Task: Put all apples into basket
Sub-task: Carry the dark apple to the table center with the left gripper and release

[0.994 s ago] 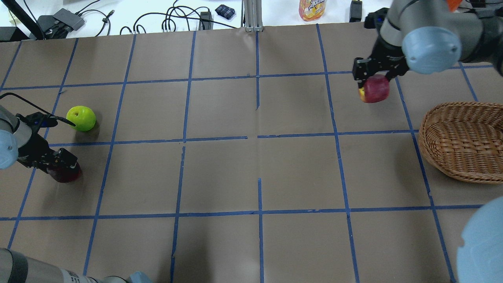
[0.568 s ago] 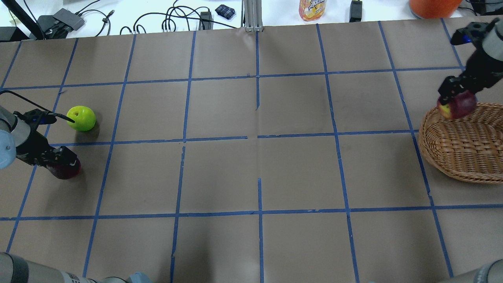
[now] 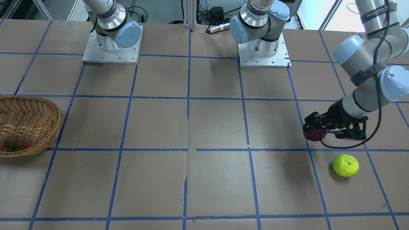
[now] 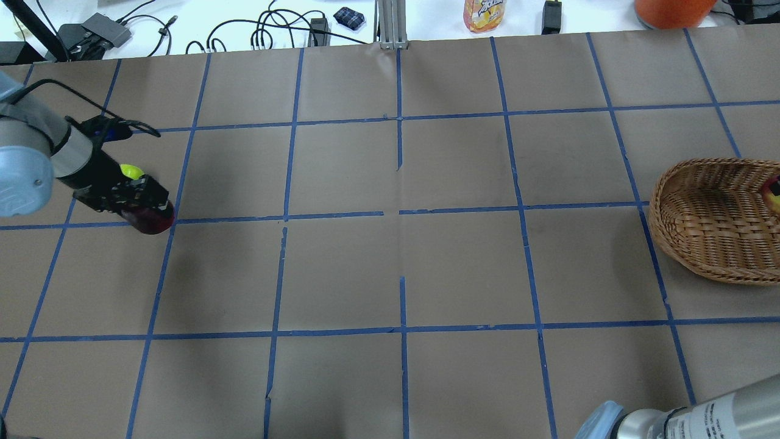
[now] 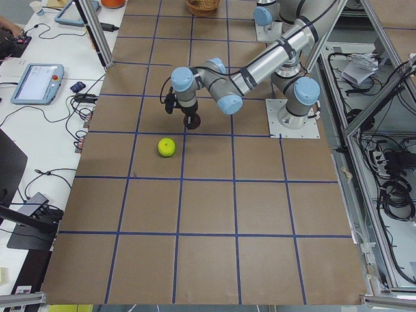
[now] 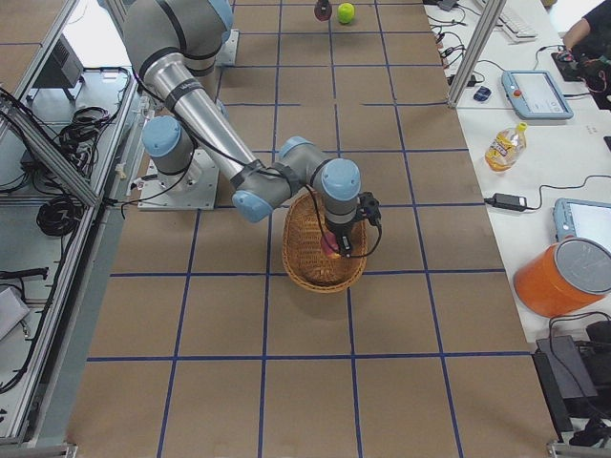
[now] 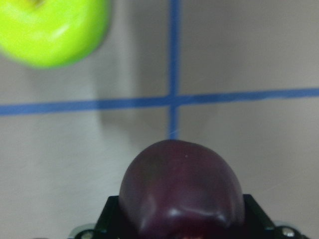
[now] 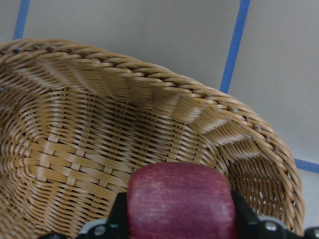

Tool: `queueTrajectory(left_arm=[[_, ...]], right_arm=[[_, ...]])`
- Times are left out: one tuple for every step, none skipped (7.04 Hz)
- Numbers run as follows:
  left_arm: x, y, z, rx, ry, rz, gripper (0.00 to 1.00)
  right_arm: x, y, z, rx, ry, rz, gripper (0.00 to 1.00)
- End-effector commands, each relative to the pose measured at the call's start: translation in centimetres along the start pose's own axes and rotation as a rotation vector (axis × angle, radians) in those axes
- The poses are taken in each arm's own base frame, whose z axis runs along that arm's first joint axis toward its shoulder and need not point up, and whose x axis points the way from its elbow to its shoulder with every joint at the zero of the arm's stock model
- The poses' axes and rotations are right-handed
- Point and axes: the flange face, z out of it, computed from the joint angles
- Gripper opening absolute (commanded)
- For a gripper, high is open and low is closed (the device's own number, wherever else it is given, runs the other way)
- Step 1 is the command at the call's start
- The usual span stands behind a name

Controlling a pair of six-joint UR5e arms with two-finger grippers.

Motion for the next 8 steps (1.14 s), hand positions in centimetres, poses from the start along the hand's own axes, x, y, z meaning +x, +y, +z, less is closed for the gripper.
queueTrajectory(left_arm=[[16.6,-2.6,-0.1,0.046,-0.016,-0.106,0.29],[22.6,-2.9,1.2,0.069,-0.015,-0.14,0.29],[28.9,-2.5,3.5,0.115,-0.004,-0.14,0.29],[32.9,-2.3,5.9,0.159,0.01,-0.111,0.29],[34.9,-2.2,8.2,0.165,0.017,-0.108,0.29],[37.4,-1.8,10.7,0.178,0.028,-0.105,0.29],[38.5,-1.6,12.6,0.178,0.022,-0.109,0.32],[38.6,-1.9,13.2,0.188,0.026,-0.118,0.73]], right_arm=[[1.1,0.7,0.2,0.01,-0.004,-0.025,1.0],[1.0,0.7,-0.3,0.014,0.005,-0.045,1.0],[0.6,0.5,-1.1,0.009,0.018,-0.064,1.0],[-1.4,0.2,-3.5,0.0,-0.001,-0.068,1.0],[-5.6,-1.9,-5.1,-0.022,-0.046,-0.118,1.0],[-9.8,-5.1,-6.5,-0.016,-0.031,-0.209,1.0],[-14.6,-8.1,-6.6,-0.027,-0.04,-0.262,1.0],[-18.6,-10.2,-6.9,-0.045,-0.025,-0.233,1.0]])
